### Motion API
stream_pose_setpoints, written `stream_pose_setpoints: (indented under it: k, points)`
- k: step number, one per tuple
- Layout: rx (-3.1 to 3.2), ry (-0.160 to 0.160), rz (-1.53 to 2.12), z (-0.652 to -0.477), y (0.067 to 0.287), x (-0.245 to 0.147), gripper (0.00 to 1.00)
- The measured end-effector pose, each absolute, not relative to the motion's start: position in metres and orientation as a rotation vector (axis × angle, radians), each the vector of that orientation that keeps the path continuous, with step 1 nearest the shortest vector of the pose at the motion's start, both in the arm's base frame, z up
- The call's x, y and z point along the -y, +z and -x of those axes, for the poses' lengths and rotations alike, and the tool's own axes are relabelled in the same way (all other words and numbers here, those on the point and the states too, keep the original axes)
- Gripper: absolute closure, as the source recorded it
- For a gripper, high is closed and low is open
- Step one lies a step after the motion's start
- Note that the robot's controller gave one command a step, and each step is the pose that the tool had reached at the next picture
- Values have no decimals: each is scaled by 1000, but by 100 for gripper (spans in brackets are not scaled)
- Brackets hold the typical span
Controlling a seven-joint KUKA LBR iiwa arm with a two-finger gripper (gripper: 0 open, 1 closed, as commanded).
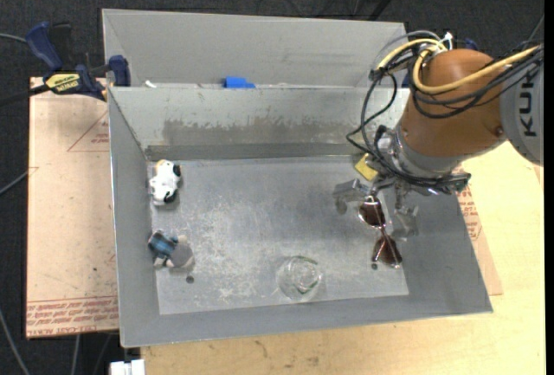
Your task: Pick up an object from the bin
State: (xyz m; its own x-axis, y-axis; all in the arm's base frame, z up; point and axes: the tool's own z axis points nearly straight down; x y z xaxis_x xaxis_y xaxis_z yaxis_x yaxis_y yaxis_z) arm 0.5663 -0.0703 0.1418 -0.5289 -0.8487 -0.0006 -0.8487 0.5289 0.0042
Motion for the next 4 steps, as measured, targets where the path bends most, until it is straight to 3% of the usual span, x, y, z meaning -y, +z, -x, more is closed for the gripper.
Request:
stream_pose_setpoints:
  k: [1, 2, 3, 4]
  points:
    - [2656, -3, -1681, -576, 89, 50, 100]
    - [2657, -3, -1681, -576, 89, 50, 100]
    - [2651, 5, -1697, -614, 108, 74, 0]
    - [2648, -1, -1698, -612, 107, 73, 0]
